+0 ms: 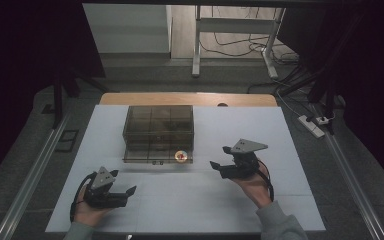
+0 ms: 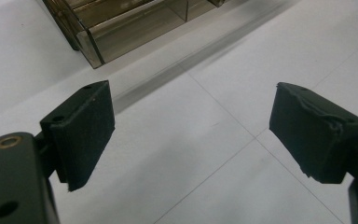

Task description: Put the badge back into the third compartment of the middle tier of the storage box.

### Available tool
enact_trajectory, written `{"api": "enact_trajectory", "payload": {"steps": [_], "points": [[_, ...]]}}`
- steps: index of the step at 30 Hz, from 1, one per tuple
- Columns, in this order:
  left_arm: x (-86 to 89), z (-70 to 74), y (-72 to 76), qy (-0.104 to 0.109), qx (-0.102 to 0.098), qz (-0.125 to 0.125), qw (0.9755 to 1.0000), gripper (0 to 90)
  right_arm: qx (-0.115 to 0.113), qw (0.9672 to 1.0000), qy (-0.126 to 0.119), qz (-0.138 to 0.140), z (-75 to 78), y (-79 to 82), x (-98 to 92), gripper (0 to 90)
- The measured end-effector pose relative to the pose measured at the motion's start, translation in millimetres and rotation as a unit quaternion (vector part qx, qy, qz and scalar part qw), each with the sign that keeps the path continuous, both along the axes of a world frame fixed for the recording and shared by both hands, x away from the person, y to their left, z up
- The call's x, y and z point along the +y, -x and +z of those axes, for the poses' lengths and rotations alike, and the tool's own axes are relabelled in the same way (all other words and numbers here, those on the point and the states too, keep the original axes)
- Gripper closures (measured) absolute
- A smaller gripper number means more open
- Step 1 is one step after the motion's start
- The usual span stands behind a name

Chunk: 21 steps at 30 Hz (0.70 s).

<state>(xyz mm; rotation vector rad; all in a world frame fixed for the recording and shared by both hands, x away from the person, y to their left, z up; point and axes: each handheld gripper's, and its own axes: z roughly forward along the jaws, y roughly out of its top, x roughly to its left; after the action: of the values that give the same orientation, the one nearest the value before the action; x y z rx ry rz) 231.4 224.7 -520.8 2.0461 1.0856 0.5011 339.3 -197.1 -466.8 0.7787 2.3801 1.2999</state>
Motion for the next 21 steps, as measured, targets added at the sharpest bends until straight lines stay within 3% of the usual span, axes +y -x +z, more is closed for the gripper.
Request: {"api": "enact_trajectory", "payload": {"steps": [12,21], "points": [[-0.2,0.4,0.6,0.004,0.0,0.001,1.0,14.7,0.001,0.9997,0.003,-0.024,-4.1,16.9,-42.2,25.2],[0.6,1.2,0.0,0.005,0.0,0.002,1.0,14.7,-0.012,0.999,-0.004,-0.044,-11.0,36.8,-88.0,23.4]]}}
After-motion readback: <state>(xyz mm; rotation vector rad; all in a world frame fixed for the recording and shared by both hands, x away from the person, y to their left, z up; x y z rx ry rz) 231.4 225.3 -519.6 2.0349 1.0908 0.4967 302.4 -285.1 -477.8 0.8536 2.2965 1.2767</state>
